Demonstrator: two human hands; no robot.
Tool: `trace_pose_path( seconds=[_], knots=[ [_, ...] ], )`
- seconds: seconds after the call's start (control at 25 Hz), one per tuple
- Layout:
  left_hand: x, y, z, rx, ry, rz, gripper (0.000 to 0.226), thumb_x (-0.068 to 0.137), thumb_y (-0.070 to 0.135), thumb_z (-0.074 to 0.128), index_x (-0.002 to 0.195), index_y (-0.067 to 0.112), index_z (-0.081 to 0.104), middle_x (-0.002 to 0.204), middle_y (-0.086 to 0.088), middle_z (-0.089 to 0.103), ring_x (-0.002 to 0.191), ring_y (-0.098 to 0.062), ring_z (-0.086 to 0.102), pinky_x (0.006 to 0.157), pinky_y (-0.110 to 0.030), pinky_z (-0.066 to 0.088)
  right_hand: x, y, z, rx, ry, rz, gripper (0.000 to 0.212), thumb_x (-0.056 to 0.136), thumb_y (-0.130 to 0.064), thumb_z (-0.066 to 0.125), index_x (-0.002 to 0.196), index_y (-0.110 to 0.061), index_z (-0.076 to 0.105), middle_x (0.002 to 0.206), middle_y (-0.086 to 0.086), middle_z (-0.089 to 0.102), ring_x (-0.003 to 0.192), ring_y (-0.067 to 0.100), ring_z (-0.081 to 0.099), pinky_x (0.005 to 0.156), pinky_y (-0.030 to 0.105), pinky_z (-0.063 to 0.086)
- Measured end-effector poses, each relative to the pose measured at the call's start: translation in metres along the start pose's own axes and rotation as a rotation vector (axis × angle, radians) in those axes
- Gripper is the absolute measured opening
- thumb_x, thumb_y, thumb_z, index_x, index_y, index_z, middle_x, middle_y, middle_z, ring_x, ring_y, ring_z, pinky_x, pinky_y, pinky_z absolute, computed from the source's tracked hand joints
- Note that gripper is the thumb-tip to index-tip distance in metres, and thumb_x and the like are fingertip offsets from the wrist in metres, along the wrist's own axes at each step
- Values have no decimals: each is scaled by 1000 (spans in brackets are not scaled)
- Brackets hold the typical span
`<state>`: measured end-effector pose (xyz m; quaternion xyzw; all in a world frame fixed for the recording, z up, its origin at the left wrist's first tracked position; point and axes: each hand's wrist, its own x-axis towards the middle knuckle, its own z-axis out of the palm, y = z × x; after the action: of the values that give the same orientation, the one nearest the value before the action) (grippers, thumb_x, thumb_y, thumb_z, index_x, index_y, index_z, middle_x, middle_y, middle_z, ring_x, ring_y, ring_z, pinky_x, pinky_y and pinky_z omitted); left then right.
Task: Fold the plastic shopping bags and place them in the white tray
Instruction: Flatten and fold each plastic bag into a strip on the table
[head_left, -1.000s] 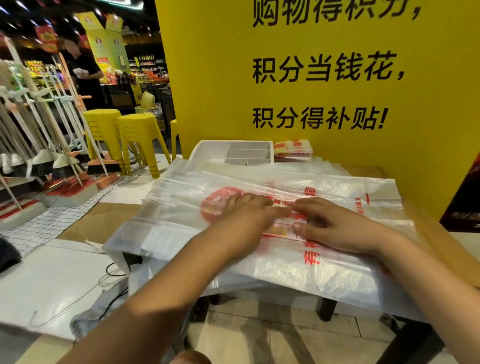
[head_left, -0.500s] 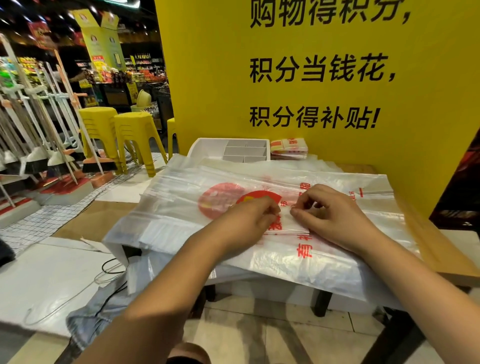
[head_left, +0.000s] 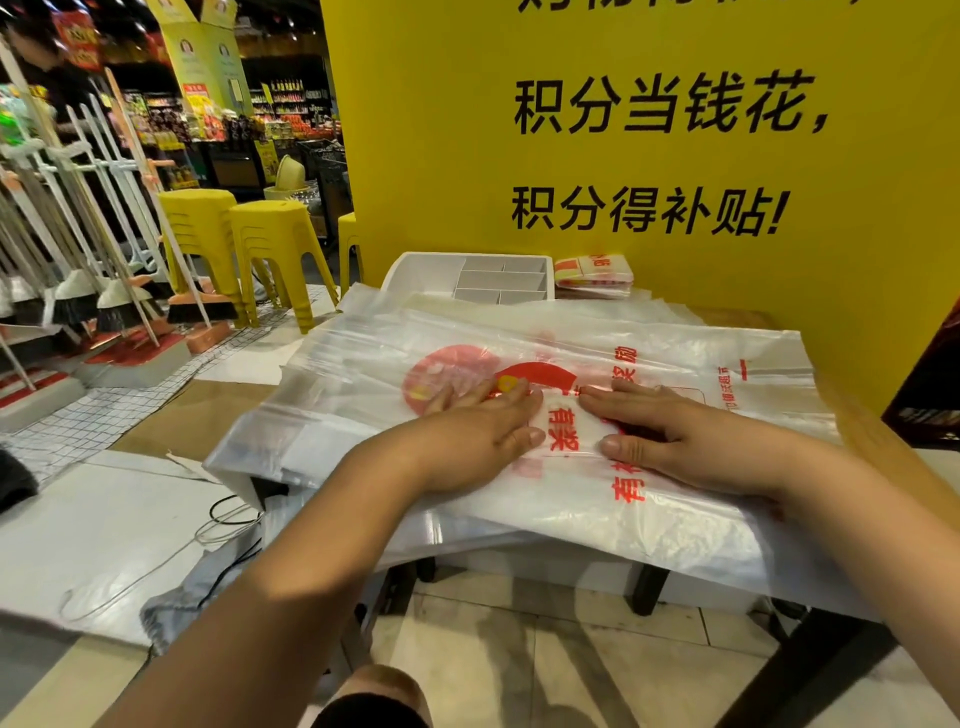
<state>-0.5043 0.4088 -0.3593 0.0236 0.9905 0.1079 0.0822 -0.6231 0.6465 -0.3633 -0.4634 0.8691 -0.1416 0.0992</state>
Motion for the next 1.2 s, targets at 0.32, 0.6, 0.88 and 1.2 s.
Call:
trace_pose_path(
  seconds=[0.32, 0.6, 0.88, 1.2],
  knots=[
    [-9, 13, -4, -71, 289, -115, 61, 95, 57, 52, 150, 35, 37, 158, 5, 33, 146, -21, 23, 121, -42, 15, 3, -22, -12, -20, 24, 56, 69, 91, -52, 62, 151, -31, 36, 152, -13, 39, 133, 7, 42, 113, 29, 35],
    [-10, 22, -6, -436, 447, -23, 55, 91, 29, 69, 140, 38, 47, 137, 10, 45, 116, -7, 50, 96, -23, 42, 2, -31, -24, 56, 21, 109, 74, 85, -54, 70, 149, -36, 37, 148, -14, 41, 129, 6, 43, 106, 21, 34],
    [-12, 19, -11, -1151, 555, -2, 44, 94, 3, 64, 127, 32, 62, 119, -7, 68, 98, -16, 72, 69, -22, 58, 3, -32, -17, 525, 401, 233, 57, 84, -54, 70, 131, -27, 56, 115, -8, 70, 99, 8, 67, 86, 25, 53],
    [-3, 27, -18, -1169, 610, -65, 42, 96, 17, 66, 134, 30, 56, 121, 1, 69, 92, -11, 73, 69, -22, 58, 9, -16, -32, 977, 343, 365, 56, 64, -43, 87, 111, -19, 70, 95, 4, 76, 89, 20, 70, 85, 42, 57]
  ],
)
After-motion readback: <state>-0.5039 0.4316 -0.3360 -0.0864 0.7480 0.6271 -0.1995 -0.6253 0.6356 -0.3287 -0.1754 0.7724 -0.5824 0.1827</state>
